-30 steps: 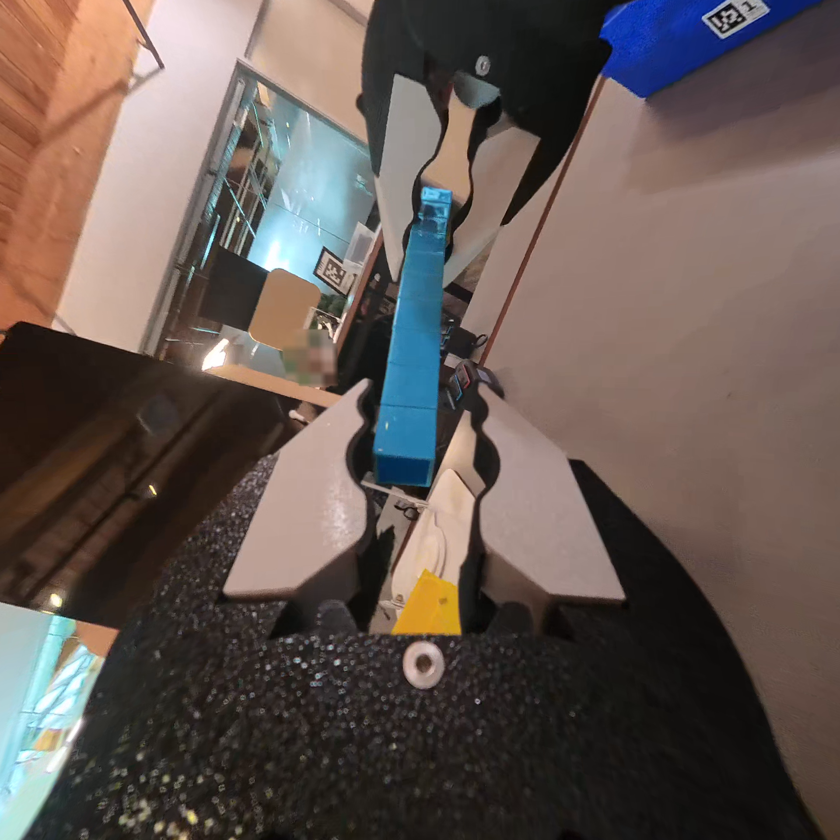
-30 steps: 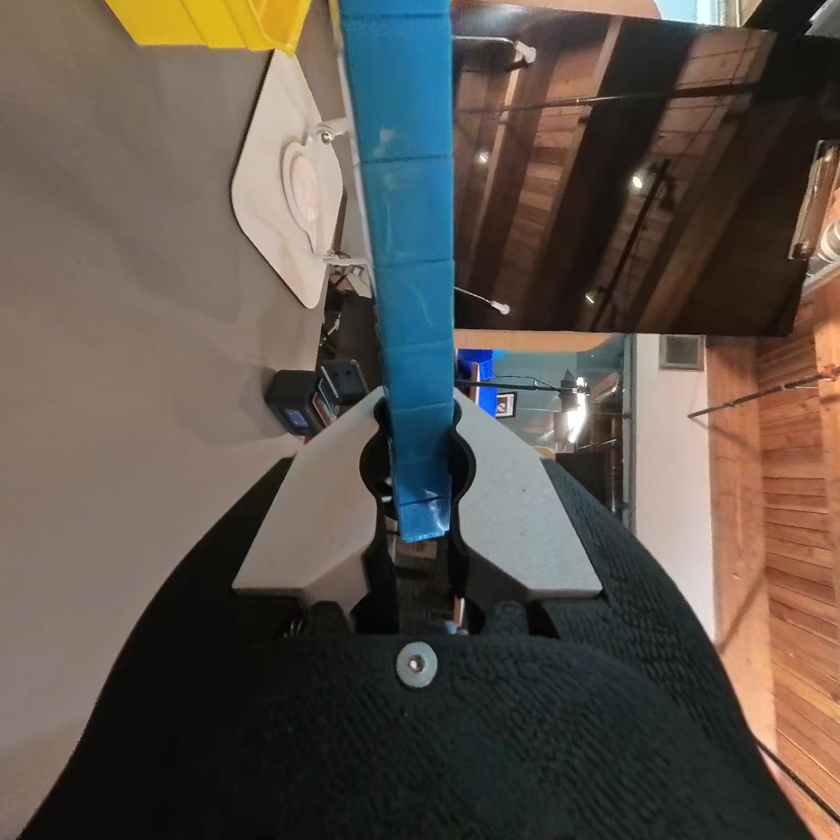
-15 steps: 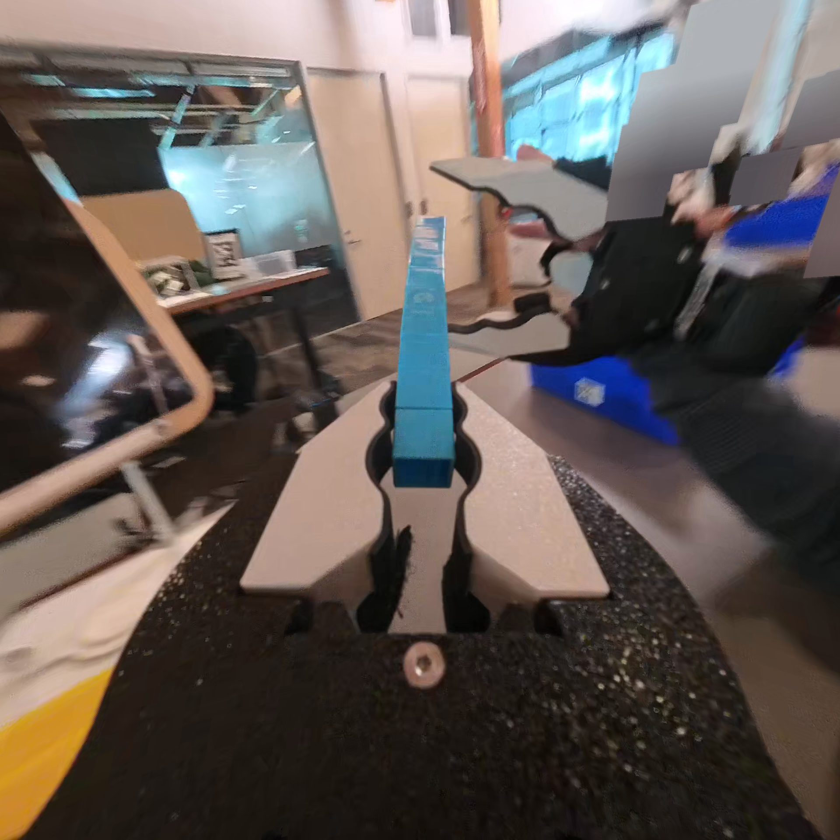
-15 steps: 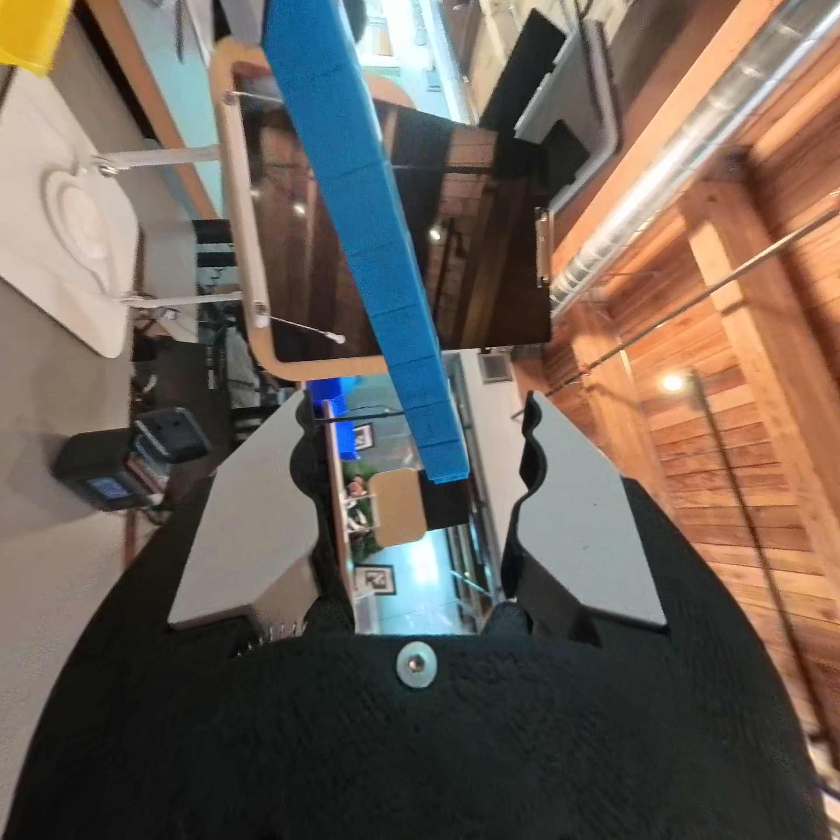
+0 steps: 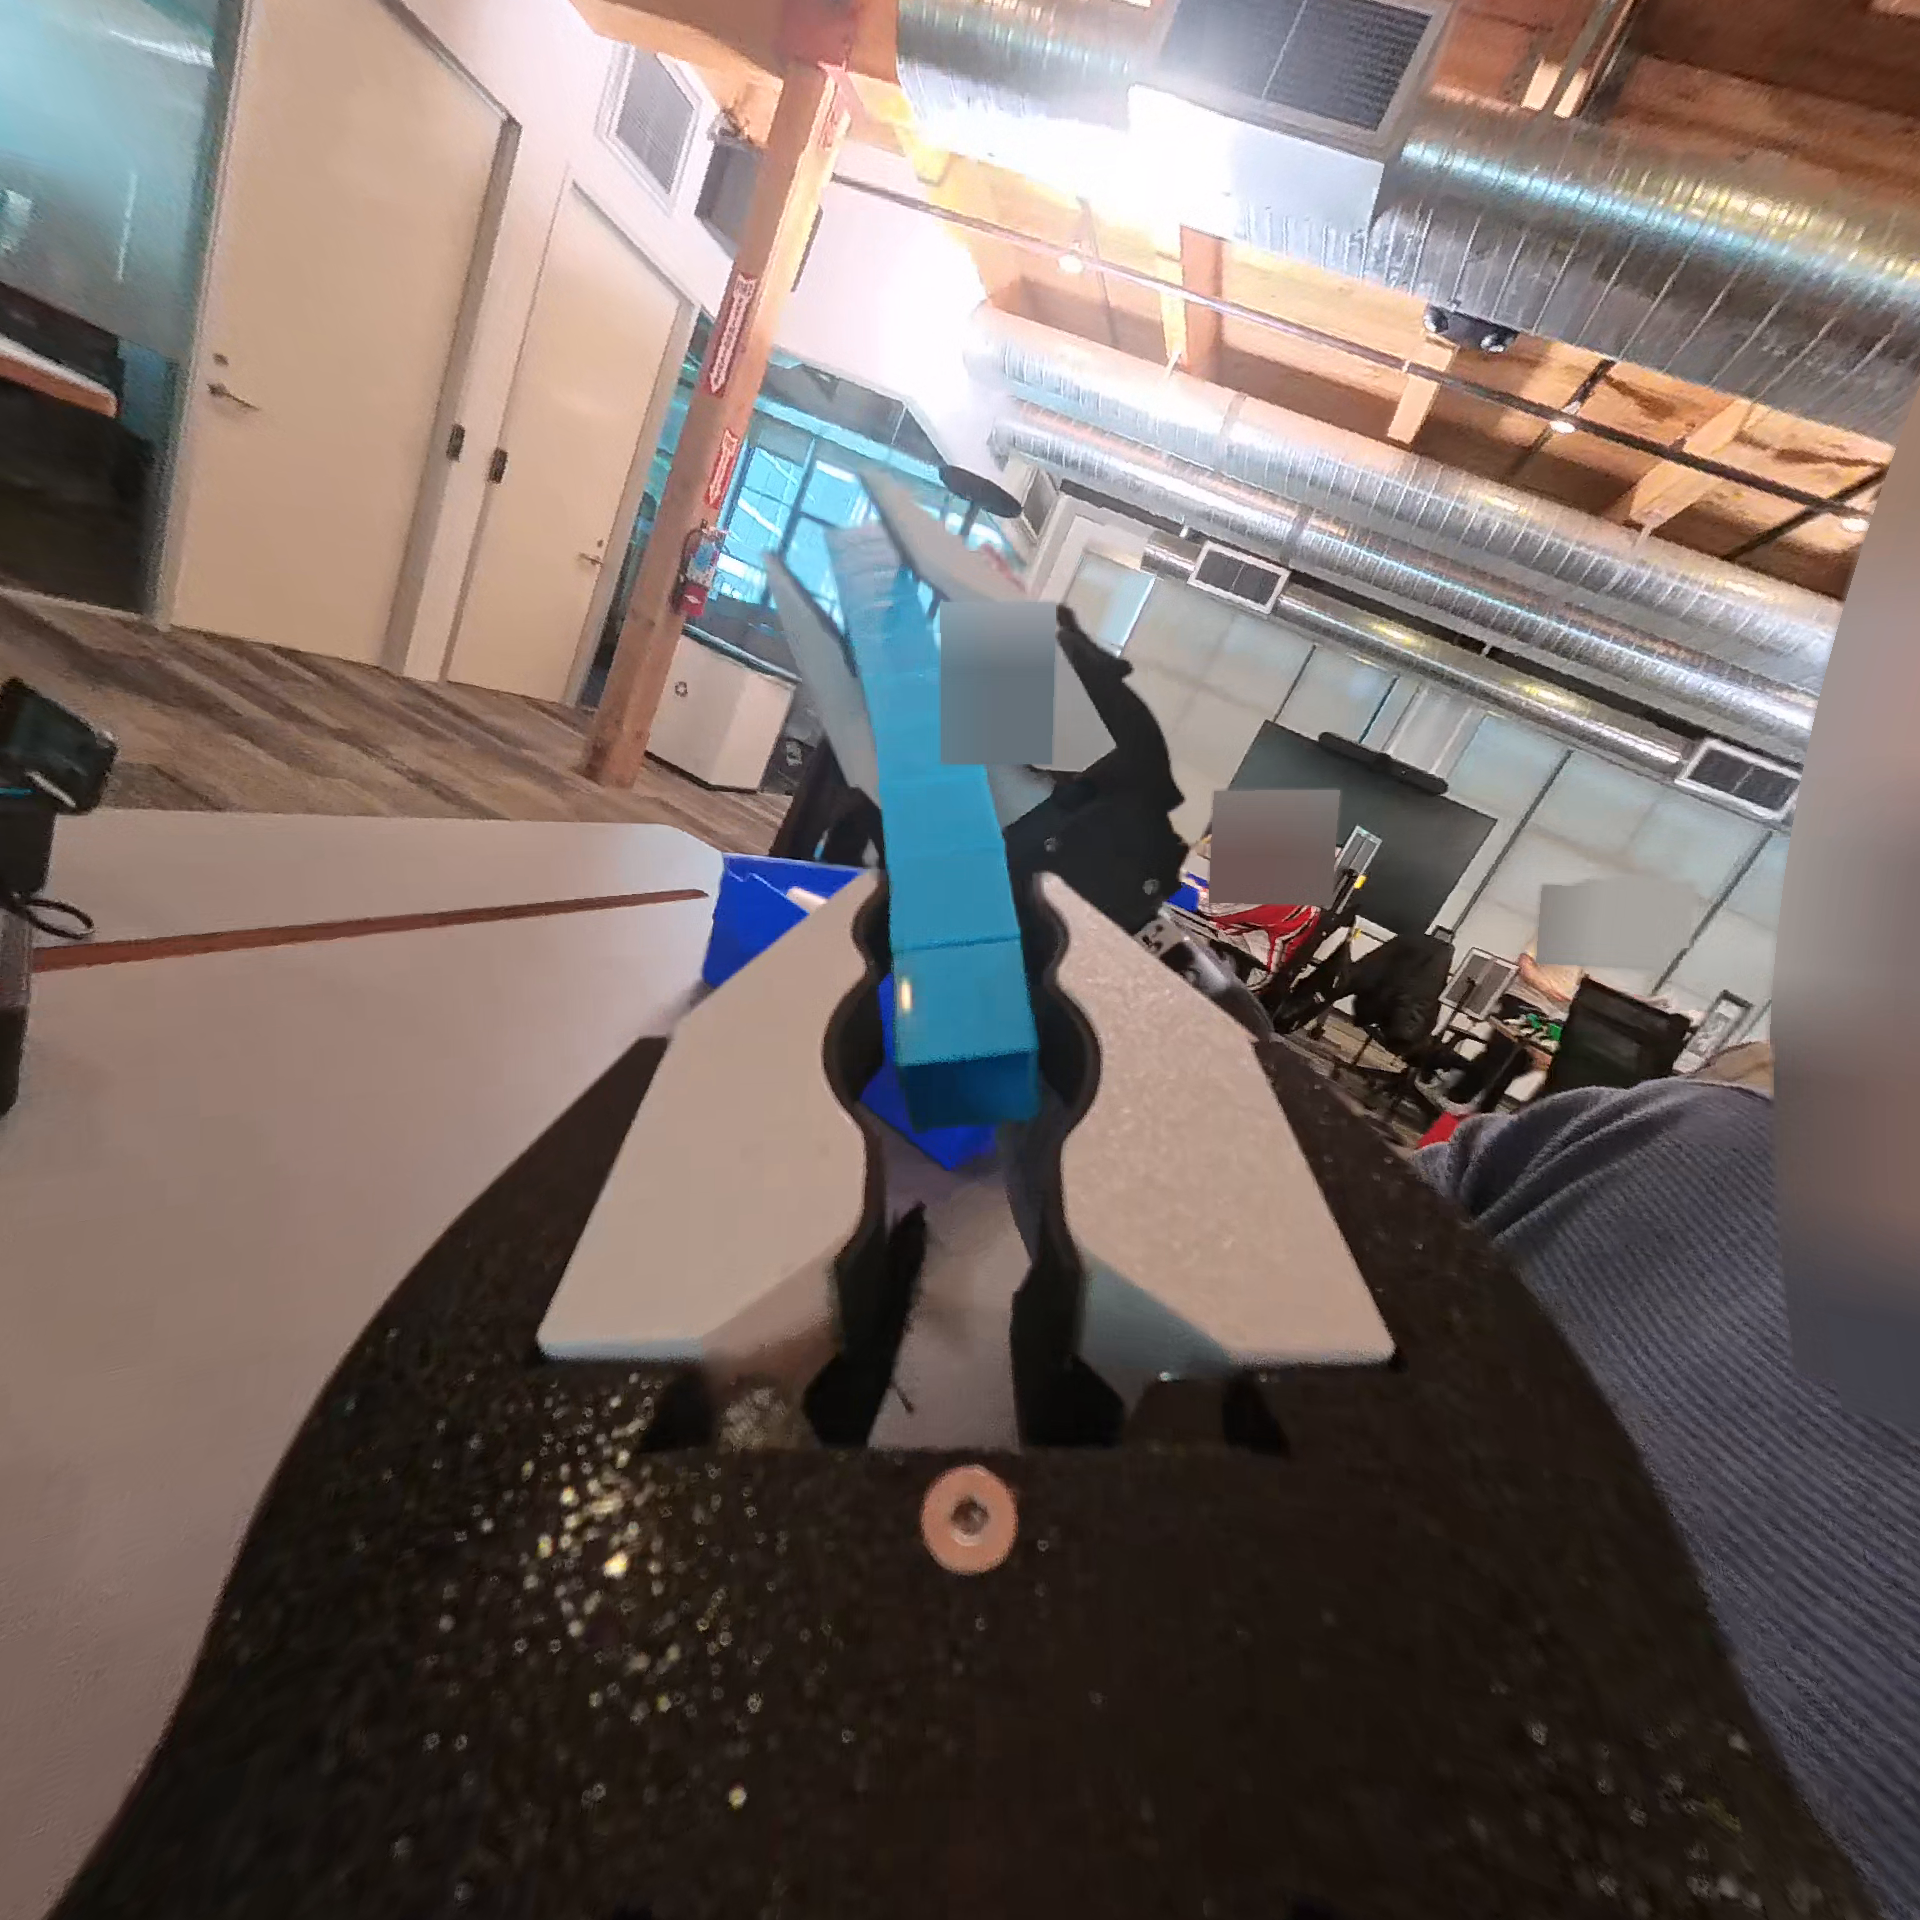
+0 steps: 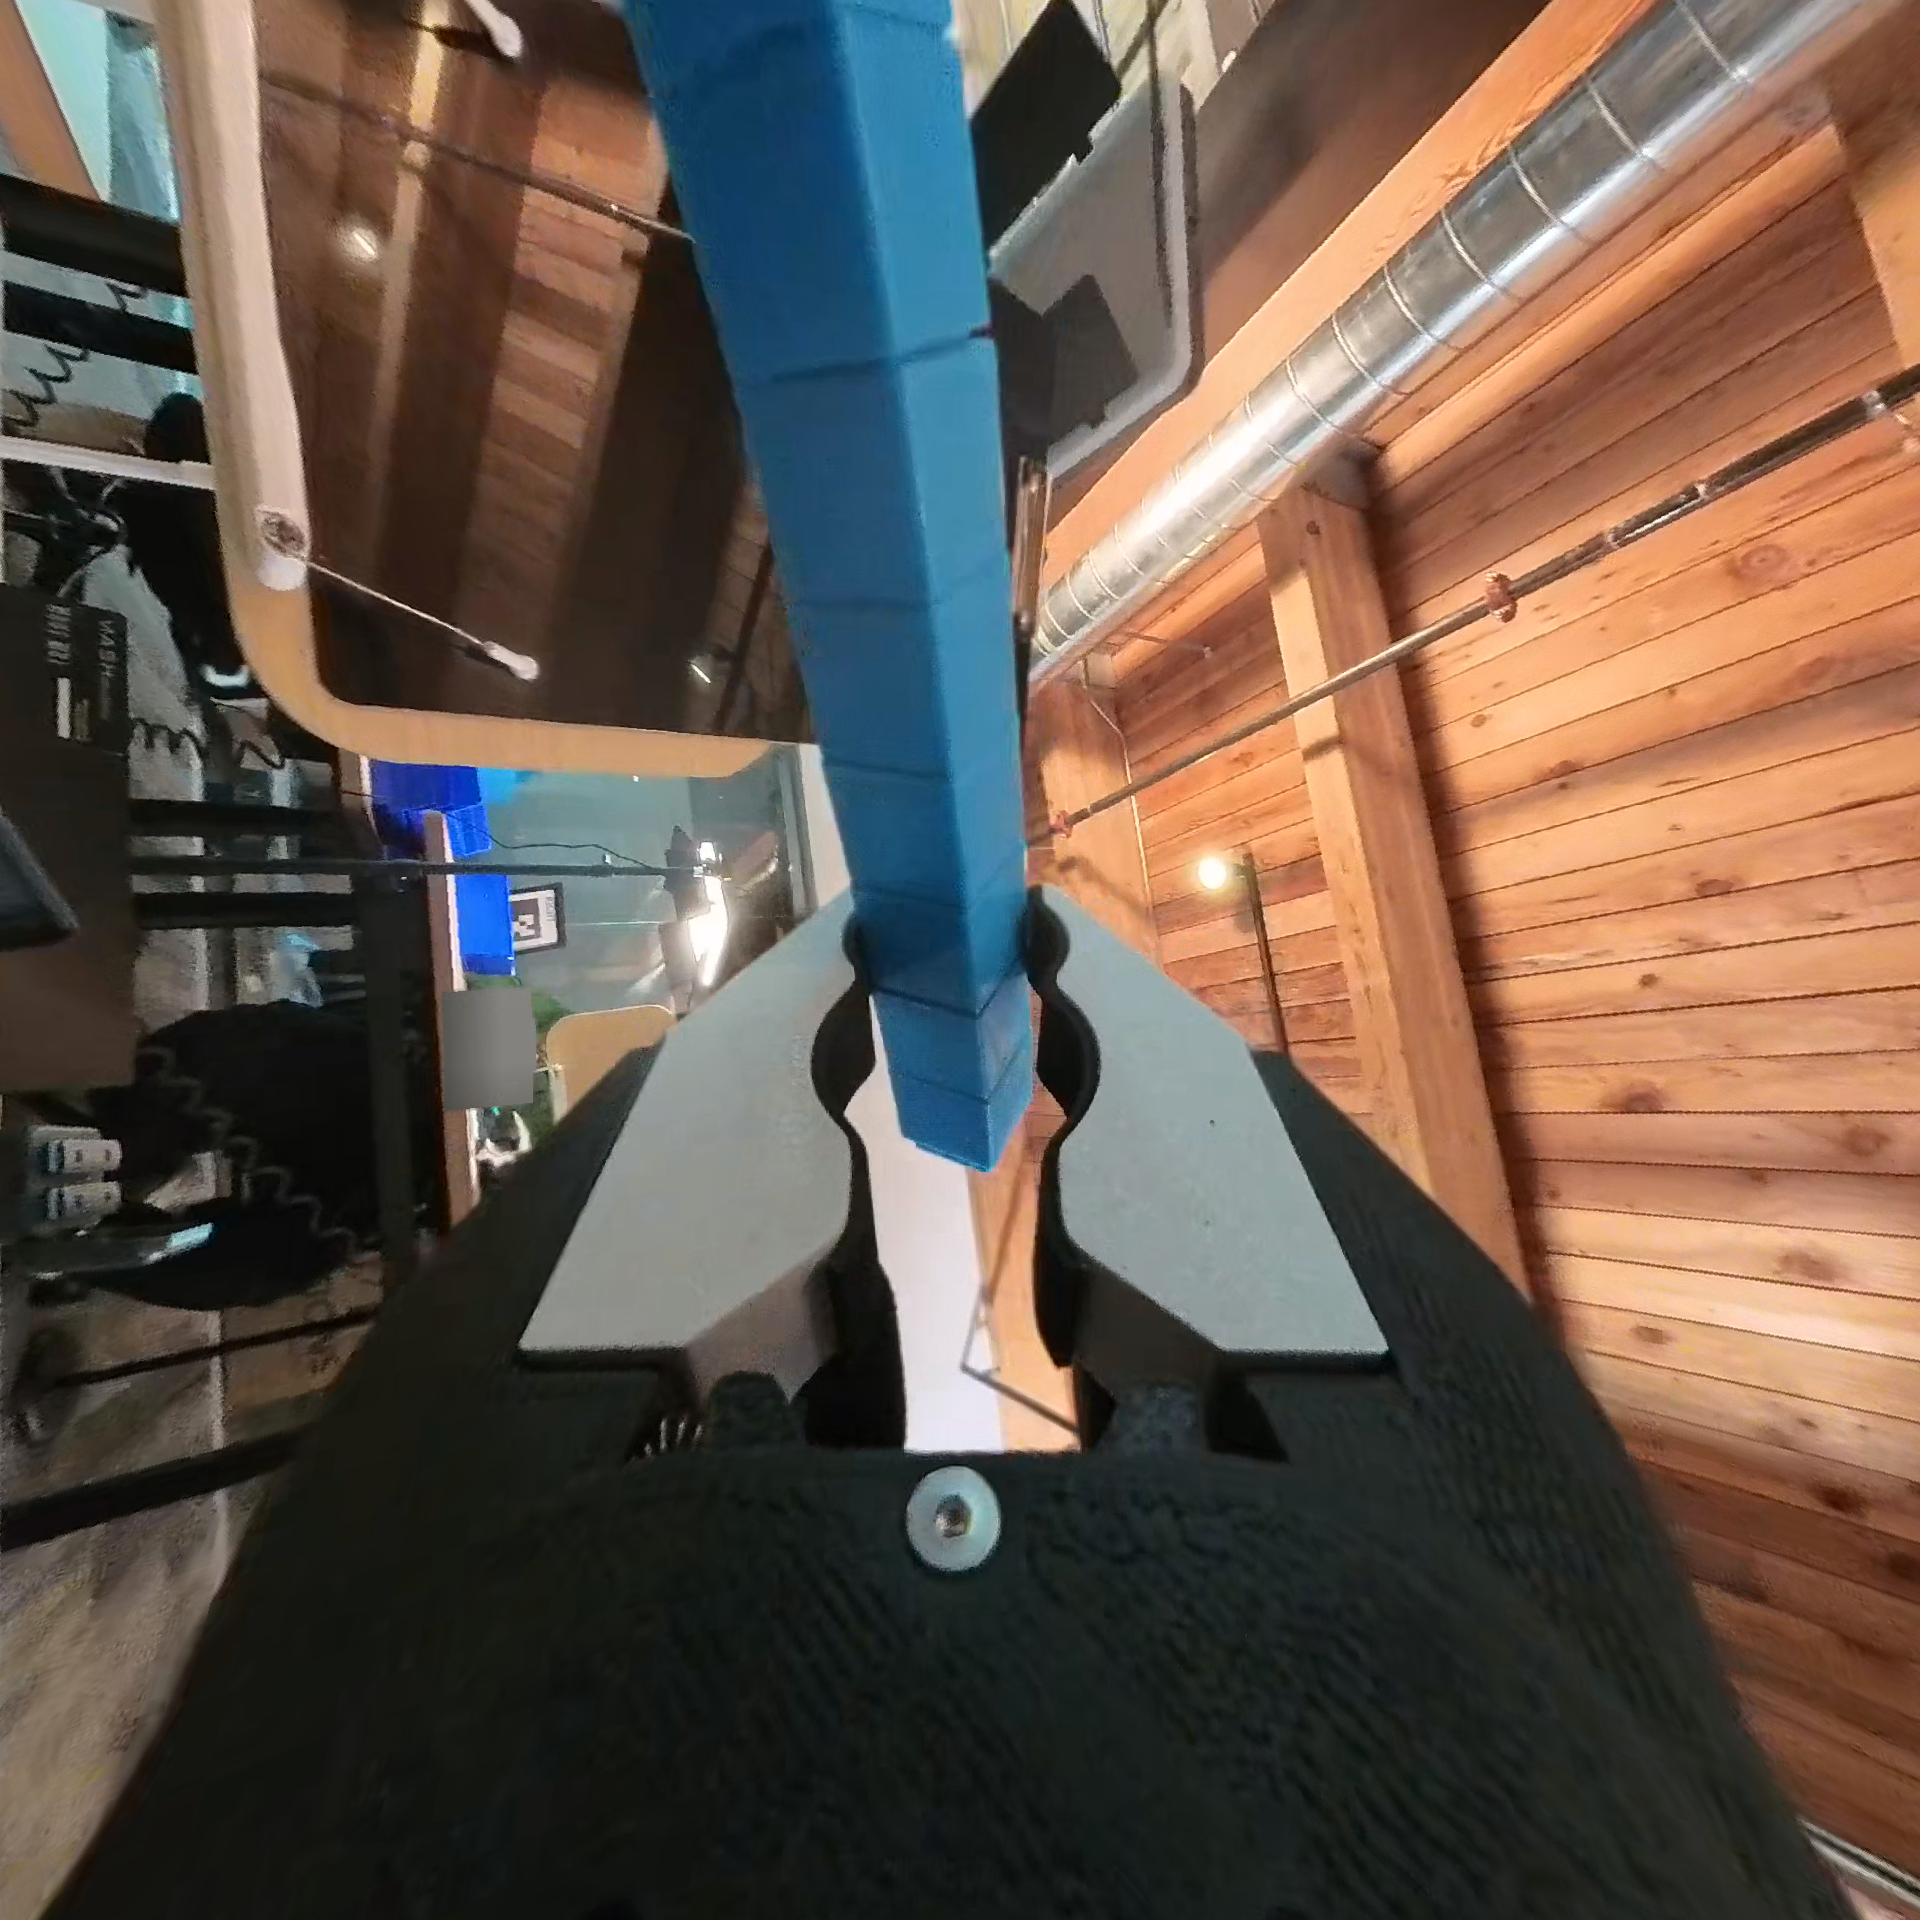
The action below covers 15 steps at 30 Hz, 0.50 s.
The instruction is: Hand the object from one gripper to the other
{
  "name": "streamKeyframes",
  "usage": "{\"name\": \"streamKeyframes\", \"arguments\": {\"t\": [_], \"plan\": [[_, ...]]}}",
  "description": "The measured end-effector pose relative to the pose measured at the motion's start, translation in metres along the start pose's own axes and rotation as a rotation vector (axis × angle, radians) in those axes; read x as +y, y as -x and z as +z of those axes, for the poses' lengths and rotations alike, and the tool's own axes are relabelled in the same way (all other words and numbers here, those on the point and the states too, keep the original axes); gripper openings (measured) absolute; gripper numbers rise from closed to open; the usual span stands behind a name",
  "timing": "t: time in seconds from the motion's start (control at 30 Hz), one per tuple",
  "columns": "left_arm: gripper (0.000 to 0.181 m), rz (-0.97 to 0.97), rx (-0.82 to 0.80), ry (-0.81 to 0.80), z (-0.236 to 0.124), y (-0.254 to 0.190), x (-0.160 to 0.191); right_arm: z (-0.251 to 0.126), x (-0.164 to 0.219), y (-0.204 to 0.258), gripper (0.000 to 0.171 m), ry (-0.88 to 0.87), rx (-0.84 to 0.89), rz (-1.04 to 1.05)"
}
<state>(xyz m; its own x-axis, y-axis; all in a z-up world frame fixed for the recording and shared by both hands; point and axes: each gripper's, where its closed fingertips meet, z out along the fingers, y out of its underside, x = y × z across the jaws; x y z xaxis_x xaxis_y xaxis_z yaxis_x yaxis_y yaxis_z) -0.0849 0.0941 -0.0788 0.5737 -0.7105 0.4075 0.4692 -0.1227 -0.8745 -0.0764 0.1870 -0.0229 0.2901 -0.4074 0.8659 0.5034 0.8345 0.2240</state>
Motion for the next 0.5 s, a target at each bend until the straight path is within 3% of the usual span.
{"name": "streamKeyframes", "arguments": {"t": [0.07, 0.17, 0.3, 0.4, 0.5], "plan": [[0.032, 0.081, -0.021, -0.028, -0.001, -0.002, -0.006, -0.001, 0.001, 0.006, 0.025, -0.004, -0.054, 0.026], [0.070, 0.293, -0.143, -0.016, -0.003, 0.003, -0.010, -0.003, 0.007, 0.019, 0.024, 0.014, -0.149, 0.054], [0.088, 0.777, -0.391, 0.168, -0.005, 0.018, 0.002, -0.007, 0.013, 0.036, 0.024, 0.038, -0.280, 0.115], [0.083, 1.038, -0.483, 0.252, -0.001, 0.018, 0.007, -0.011, 0.016, 0.050, 0.024, 0.060, -0.373, 0.140], [0.066, 1.076, -0.515, 0.291, 0.001, 0.021, 0.012, -0.013, 0.011, 0.057, 0.022, 0.051, -0.428, 0.166]]}}
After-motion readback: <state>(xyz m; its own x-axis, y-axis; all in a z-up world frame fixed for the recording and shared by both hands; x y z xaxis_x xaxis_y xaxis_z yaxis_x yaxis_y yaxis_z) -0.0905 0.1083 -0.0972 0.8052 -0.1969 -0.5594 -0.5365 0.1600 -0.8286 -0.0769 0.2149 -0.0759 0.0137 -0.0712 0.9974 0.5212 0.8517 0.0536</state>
